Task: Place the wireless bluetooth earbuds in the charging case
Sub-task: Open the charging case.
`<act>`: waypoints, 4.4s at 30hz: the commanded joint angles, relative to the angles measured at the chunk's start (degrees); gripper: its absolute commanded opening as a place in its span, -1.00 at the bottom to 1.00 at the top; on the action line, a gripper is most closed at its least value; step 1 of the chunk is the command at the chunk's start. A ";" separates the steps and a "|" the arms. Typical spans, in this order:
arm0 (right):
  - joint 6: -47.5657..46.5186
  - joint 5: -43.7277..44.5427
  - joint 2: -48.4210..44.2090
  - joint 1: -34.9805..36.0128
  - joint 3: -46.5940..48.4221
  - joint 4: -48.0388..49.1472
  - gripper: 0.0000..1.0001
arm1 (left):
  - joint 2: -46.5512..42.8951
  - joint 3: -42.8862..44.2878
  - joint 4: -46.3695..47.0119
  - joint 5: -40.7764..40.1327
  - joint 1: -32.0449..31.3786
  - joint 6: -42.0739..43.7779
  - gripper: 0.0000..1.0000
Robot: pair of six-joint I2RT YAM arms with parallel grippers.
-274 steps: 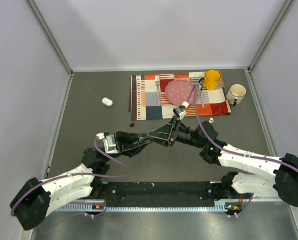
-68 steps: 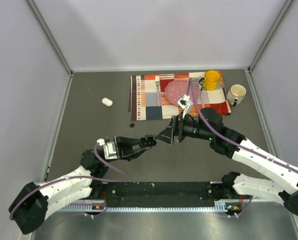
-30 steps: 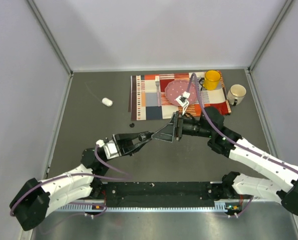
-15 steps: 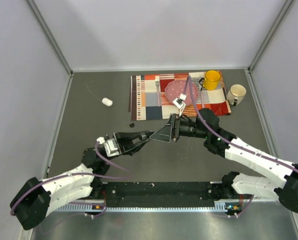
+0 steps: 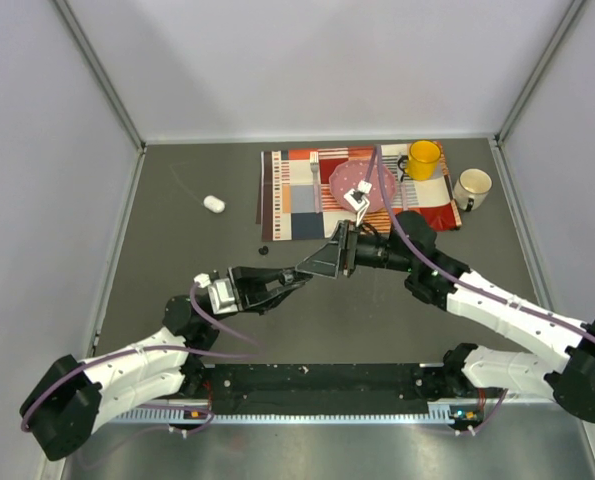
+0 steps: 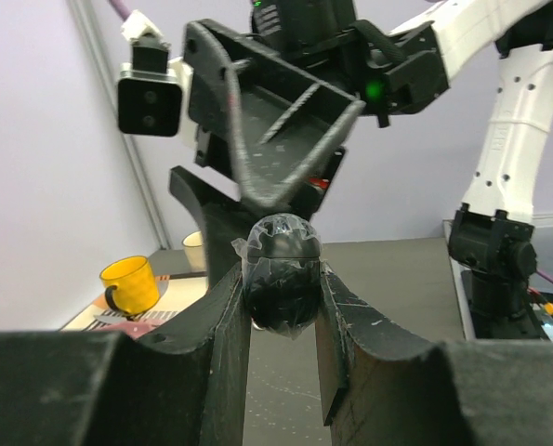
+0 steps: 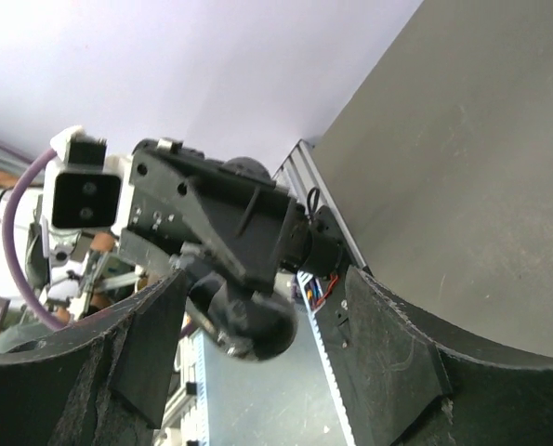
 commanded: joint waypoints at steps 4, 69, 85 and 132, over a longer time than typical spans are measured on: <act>0.85 0.74 1.07 -0.99 1.88 6.31 0.39 | -1.88 -0.60 14.34 2.64 -0.72 0.20 -1.00; 7.27 -5.34 1.16 -2.22 -3.13 15.81 0.36 | -6.28 -3.59 11.35 -4.04 -0.81 2.84 -1.00; 13.15 -6.22 1.77 -2.14 -7.96 23.09 0.22 | -5.32 -2.89 12.40 -3.79 -0.81 2.48 -1.00; 24.07 -6.75 8.90 0.94 -8.93 37.62 -1.00 | -4.52 -1.92 9.24 -2.55 -0.72 1.52 -0.81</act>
